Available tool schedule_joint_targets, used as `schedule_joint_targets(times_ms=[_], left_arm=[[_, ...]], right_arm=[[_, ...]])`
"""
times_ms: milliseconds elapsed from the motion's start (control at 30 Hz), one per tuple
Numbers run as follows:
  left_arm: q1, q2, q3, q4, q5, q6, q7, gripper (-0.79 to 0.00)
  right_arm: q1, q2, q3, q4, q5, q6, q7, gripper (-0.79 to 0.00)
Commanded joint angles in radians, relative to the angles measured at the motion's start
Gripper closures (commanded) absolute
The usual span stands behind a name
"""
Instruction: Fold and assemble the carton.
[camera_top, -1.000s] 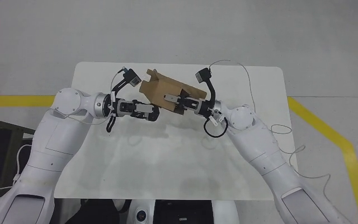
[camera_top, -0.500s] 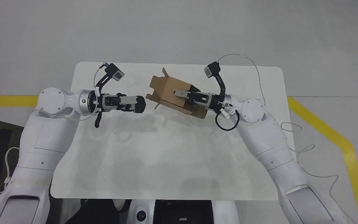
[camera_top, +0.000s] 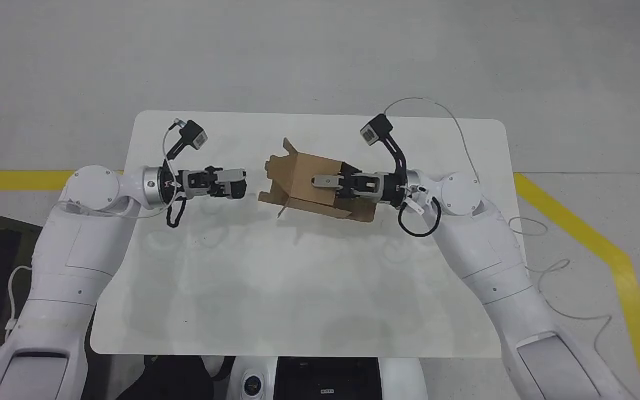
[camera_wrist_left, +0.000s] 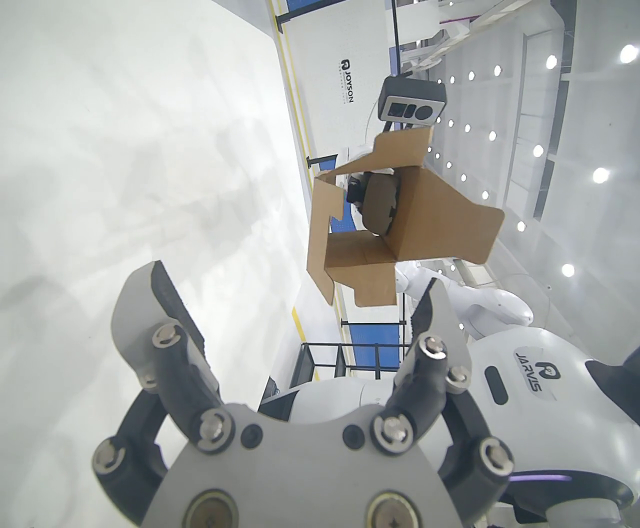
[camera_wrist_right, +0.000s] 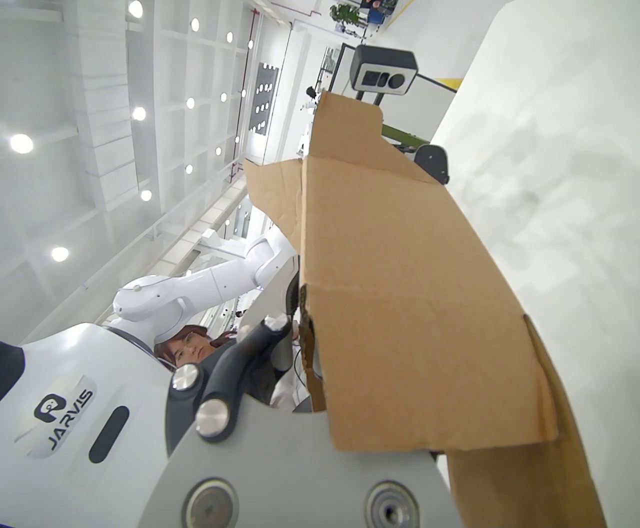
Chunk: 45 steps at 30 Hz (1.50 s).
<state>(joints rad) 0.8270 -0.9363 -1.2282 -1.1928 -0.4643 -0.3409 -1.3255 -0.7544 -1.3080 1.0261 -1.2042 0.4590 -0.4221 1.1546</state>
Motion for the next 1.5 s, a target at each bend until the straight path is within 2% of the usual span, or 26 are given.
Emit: schedule_joint_targets(times_ms=[0,267,600,1467], left_arm=[[-0.005,-0.003,0.011,-0.002,0.001,0.003,0.003,-0.785],[-0.014,-0.012,0.037,0.008,0.000,0.010,0.038,-0.785],[-0.017,-0.017,0.057,0.019,0.004,0.018,0.031,-0.785],[-0.043,-0.031,0.093,-0.032,-0.028,0.030,0.000,-0.785]], right_arm=[[-0.001,0.001,-0.001,-0.015,0.004,0.004,0.009,0.000],[-0.011,0.002,0.008,-0.063,0.024,-0.015,0.006,0.000],[-0.015,0.004,0.013,-0.090,0.041,-0.026,-0.001,0.000],[0.015,-0.016,-0.051,-0.061,0.067,-0.063,0.004,0.000]])
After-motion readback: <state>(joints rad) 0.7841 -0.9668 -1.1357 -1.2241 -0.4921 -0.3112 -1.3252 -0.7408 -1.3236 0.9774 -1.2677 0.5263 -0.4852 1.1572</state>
